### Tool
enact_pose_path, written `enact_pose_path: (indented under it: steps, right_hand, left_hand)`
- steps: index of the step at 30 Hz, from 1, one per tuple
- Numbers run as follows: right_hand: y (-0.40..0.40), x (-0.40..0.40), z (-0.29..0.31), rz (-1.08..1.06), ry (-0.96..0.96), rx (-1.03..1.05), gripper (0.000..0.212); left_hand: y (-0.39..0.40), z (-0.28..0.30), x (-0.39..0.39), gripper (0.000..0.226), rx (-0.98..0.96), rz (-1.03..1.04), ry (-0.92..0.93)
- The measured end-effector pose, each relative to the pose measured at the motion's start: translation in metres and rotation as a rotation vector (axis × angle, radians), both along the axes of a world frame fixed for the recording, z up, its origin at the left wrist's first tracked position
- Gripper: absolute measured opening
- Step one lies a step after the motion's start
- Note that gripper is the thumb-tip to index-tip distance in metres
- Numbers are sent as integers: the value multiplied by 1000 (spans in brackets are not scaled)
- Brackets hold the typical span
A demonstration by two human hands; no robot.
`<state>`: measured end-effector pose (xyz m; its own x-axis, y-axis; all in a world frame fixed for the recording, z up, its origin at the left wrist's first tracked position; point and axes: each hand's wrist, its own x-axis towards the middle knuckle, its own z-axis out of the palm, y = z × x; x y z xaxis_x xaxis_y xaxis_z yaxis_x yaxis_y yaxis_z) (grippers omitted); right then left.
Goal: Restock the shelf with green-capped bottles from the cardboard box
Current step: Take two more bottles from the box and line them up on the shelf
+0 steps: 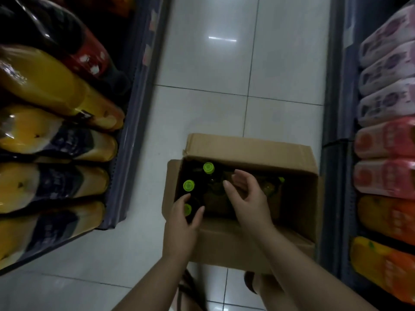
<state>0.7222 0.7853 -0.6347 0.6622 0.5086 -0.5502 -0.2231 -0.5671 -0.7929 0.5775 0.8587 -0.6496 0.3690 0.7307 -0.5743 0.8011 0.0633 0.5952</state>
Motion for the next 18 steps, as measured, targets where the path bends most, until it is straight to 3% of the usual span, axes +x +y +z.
enact_pose_path:
  steps: [12, 18]
  right_hand:
    - [53, -14, -98, 57, -55, -174, 58]
    - [61, -24, -113, -24, -254, -227, 36]
  left_hand:
    - [-6, -58, -5, 66, 5, 8, 94]
    - [-8, -66, -2, 44, 87, 48, 162]
